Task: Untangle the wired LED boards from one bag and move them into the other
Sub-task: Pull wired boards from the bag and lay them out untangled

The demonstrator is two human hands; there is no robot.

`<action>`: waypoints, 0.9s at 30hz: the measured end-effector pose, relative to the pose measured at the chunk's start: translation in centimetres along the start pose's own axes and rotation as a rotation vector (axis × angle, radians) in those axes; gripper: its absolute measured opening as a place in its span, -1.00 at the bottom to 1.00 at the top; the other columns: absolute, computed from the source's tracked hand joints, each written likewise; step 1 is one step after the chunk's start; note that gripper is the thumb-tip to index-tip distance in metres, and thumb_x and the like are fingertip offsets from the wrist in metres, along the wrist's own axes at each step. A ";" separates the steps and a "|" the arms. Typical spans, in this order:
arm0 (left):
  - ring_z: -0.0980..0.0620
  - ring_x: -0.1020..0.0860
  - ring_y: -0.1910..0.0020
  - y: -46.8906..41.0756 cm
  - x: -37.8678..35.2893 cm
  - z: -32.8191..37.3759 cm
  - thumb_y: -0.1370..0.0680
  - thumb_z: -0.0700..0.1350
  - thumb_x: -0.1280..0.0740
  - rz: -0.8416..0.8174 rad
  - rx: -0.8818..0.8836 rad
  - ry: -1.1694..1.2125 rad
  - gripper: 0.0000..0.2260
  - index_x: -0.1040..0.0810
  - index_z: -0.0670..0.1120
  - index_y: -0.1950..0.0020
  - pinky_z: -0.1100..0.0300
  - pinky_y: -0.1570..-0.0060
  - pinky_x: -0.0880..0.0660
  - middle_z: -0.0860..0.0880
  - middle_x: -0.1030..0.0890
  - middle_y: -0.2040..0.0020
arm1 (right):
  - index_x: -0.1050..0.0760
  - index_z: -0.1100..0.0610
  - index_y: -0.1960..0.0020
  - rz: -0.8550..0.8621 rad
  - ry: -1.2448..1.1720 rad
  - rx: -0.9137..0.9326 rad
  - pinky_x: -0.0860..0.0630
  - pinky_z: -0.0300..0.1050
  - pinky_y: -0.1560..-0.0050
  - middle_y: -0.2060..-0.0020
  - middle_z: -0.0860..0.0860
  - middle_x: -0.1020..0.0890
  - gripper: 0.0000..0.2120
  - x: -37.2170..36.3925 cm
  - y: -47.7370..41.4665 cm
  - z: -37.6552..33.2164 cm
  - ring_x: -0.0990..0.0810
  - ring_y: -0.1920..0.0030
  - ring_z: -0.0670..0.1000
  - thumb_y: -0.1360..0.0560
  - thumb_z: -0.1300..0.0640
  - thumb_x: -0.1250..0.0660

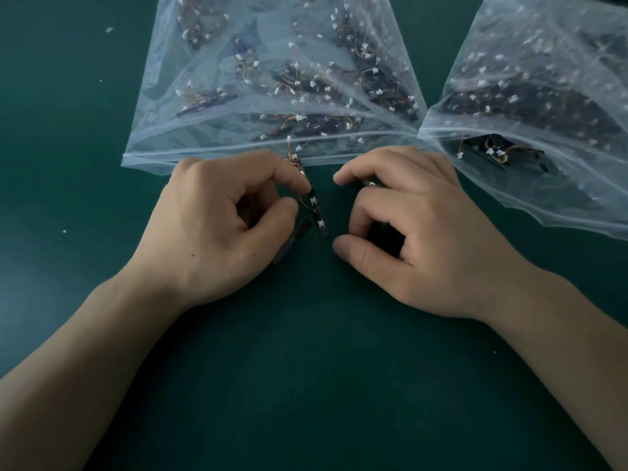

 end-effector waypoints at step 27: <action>-0.03 -0.58 0.33 0.2 0.1 0.7 -0.42 -0.20 -0.20 -0.205 -0.170 -0.011 -0.68 -0.65 0.04 -0.04 0.02 0.32 -0.50 0.06 -0.62 0.27 | -0.70 0.06 -0.22 -0.039 0.021 0.195 -0.36 0.13 -0.38 -0.25 -0.06 -0.65 -0.77 -0.2 0.0 -0.1 -0.54 -0.39 0.03 -0.59 0.08 -0.40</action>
Point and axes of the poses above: each hand's wrist, its own y-axis away from the middle knuckle, its own x-axis out of the back of the hand, z = x × y, the point moved 2 cm from there along -y, towards the middle knuckle
